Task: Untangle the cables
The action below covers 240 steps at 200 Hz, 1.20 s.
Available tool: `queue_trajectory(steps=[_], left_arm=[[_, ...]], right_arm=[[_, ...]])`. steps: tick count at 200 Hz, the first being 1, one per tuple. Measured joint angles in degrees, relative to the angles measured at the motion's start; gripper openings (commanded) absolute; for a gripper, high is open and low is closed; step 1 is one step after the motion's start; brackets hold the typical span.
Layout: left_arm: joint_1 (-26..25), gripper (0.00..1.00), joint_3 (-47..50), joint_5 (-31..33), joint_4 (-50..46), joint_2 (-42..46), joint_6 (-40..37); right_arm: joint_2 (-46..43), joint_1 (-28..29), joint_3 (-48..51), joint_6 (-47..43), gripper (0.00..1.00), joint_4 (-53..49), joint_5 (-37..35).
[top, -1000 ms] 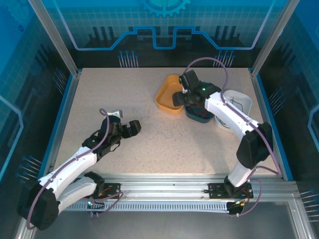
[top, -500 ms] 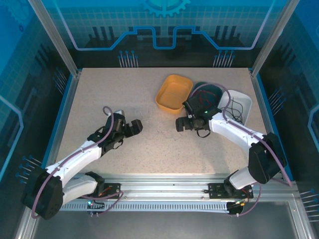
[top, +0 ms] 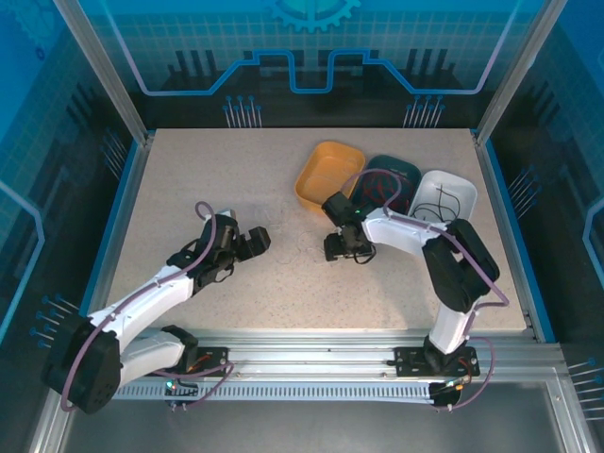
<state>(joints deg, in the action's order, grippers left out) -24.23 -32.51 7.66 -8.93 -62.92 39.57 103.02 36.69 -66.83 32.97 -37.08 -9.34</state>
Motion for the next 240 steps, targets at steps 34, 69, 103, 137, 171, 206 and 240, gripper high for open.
queue_trajectory(steps=[34, 69, 103, 137, 171, 206, 240], left_arm=[[0.0, 0.99, 0.0, 0.0, -0.3, 0.0, 0.8], [0.0, 0.99, 0.0, 0.0, -0.3, 0.0, 0.9], [0.0, 0.99, 0.0, 0.0, -0.3, 0.0, 0.9], [0.0, 0.99, 0.0, 0.0, -0.3, 0.0, 1.0], [0.0, 0.99, 0.0, 0.0, -0.3, 0.0, 1.0], [0.0, 0.99, 0.0, 0.0, -1.1, 0.5, 1.0], [0.0, 0.99, 0.0, 0.0, -1.4, 1.1, 1.0]], right_arm=[[1.8, 0.5, -2.0, 0.4, 0.49, -0.4, 0.6], [1.8, 0.5, -2.1, 0.3, 0.44, -0.8, 0.9], [1.7, 0.5, -1.7, 0.3, 0.42, -1.0, 1.4], [1.6, 0.5, 0.9, 0.7, 0.35, -0.5, 1.7], [1.6, 0.8, 1.6, 1.3, 0.15, -0.1, 2.3], [0.8, 1.6, 1.4, 1.5, 0.04, -0.5, 1.4], [-2.7, 4.0, -1.5, 1.5, 0.0, -4.1, -3.1]])
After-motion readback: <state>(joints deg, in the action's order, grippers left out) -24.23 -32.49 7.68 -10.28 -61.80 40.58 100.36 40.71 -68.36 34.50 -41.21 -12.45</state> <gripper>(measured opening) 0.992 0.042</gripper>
